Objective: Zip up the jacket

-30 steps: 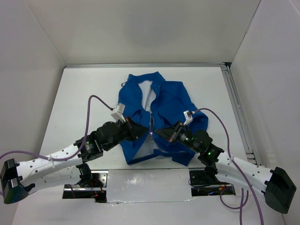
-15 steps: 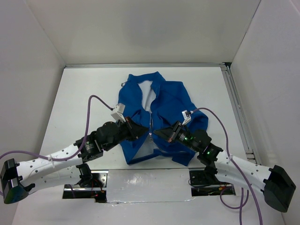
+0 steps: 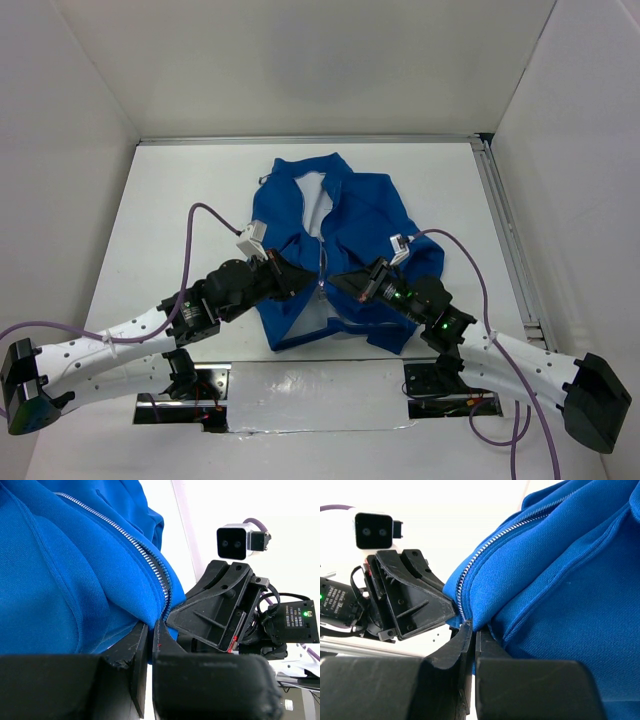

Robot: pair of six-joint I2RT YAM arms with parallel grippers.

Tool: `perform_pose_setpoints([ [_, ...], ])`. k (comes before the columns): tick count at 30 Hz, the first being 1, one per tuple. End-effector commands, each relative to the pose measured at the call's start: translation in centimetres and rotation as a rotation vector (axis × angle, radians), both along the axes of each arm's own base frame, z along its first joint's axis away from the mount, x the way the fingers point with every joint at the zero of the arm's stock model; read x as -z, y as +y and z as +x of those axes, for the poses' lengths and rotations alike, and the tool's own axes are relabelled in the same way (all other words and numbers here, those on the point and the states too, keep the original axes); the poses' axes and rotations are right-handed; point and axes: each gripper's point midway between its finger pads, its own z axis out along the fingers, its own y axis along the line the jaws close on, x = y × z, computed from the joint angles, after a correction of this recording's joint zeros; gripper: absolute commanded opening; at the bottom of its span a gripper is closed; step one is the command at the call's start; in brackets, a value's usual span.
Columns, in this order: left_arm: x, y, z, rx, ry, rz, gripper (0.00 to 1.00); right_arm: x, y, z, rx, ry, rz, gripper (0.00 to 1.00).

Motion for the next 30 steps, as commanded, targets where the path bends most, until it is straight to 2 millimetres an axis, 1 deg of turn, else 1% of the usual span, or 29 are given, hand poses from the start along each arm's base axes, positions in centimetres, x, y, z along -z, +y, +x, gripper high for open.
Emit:
perform_pose_setpoints([
  [1,-1.3,-0.8,-0.3,0.024,-0.011,-0.057,0.00,-5.4,-0.3,0.3,0.021,-0.100,0.139,0.00],
  [6,-1.2,-0.9,-0.5,0.034,-0.004,-0.063,0.00,-5.0,-0.6,0.9,0.058,-0.074,0.139,0.00],
  [9,-1.4,-1.0,-0.9,0.056,-0.004,-0.075,0.00,-4.8,-0.7,1.2,0.072,-0.067,0.148,0.00],
  [13,-0.9,-1.1,-1.4,0.078,0.021,-0.075,0.00,-4.7,-0.5,1.4,0.073,-0.076,0.145,0.00],
  [14,-1.1,-1.2,-1.6,0.083,0.027,-0.088,0.00,-4.7,-0.5,1.4,0.073,-0.080,0.144,0.00],
  [17,-1.2,-1.3,-1.8,0.091,0.034,-0.106,0.00,-4.3,-0.1,1.5,0.064,-0.075,0.138,0.00],
  [19,-1.5,-1.1,-1.7,0.078,0.046,-0.121,0.00,-3.5,0.3,1.1,0.050,-0.066,0.123,0.00],
  [22,-1.9,-0.9,-1.7,0.062,0.063,-0.135,0.00,-3.0,0.3,0.8,0.055,-0.067,0.113,0.00],
  [27,-2.5,-0.8,-2.1,0.069,0.085,-0.149,0.00,-3.8,0.0,0.6,0.086,-0.131,0.106,0.00],
  [30,-2.8,-0.9,-2.2,0.076,0.089,-0.150,0.00,-4.0,0.3,0.3,0.081,-0.148,0.093,0.00],
])
